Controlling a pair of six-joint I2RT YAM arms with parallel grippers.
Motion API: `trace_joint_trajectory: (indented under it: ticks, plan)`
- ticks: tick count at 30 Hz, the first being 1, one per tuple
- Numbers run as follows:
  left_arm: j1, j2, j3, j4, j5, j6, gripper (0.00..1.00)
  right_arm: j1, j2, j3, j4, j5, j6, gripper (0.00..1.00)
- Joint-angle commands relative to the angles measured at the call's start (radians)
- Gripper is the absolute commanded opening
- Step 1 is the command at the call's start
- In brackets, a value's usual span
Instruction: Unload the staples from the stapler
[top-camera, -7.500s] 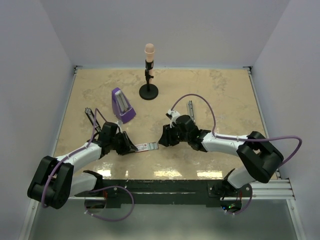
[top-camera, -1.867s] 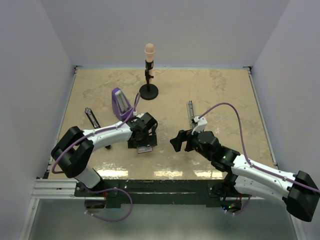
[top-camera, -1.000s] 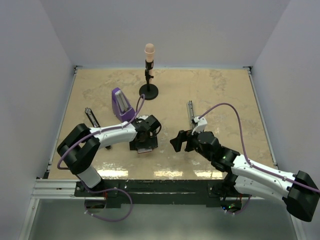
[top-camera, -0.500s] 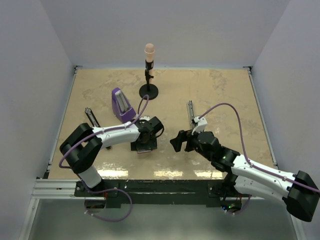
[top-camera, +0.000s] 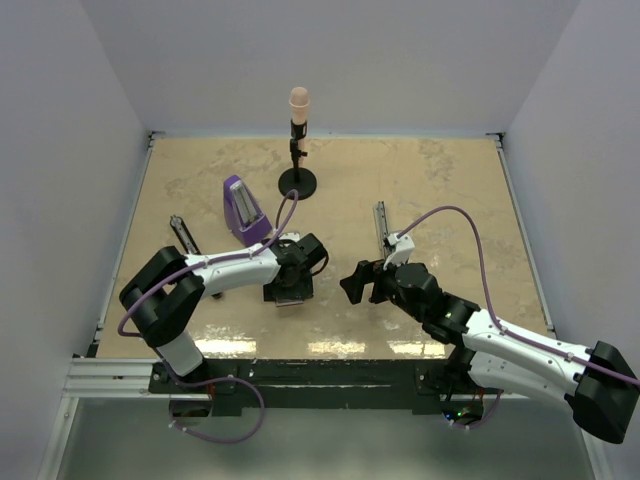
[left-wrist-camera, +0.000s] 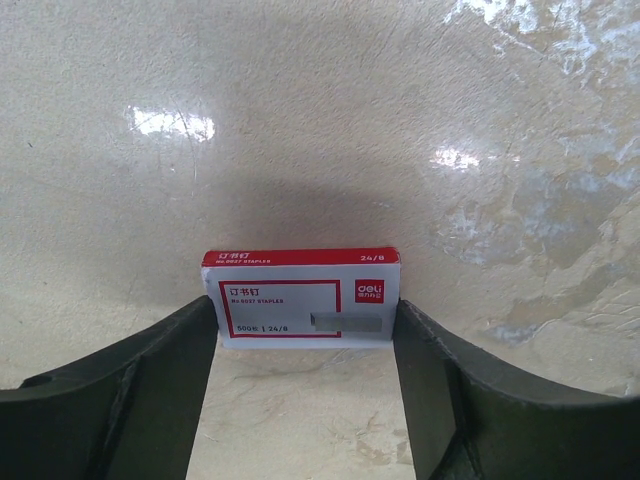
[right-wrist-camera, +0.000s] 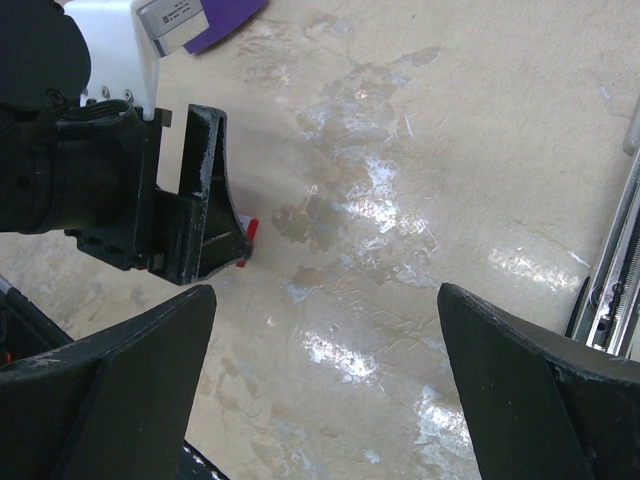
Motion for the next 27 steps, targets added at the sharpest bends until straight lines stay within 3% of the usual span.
trace_joint_trajectory:
  ticks: [1,6,9,18,23,27]
  plan:
    - [-0.004,-0.024,0.01,0.018,-0.017,-0.015,0.77,0.001,0.006,0.002,0.039,0.009,0.004,0.99]
    - [-0.004,-0.081,0.018,0.029,-0.024,-0.001,0.96,0.001,0.006,0.051,-0.018,0.019,0.003,0.99]
    - [-0.004,-0.168,0.02,0.068,-0.024,0.028,1.0,0.001,-0.017,0.124,-0.108,0.044,-0.002,0.99]
    - [0.003,-0.554,0.102,0.268,0.064,0.349,1.0,0.001,-0.146,0.433,-0.366,0.117,-0.069,0.99]
    - [0.008,-0.785,-0.002,0.465,0.139,0.484,1.0,0.001,-0.172,0.569,-0.447,0.136,-0.097,0.99]
    - [0.02,-0.957,-0.083,0.472,0.122,0.482,1.0,0.001,-0.213,0.579,-0.435,0.116,-0.095,0.99]
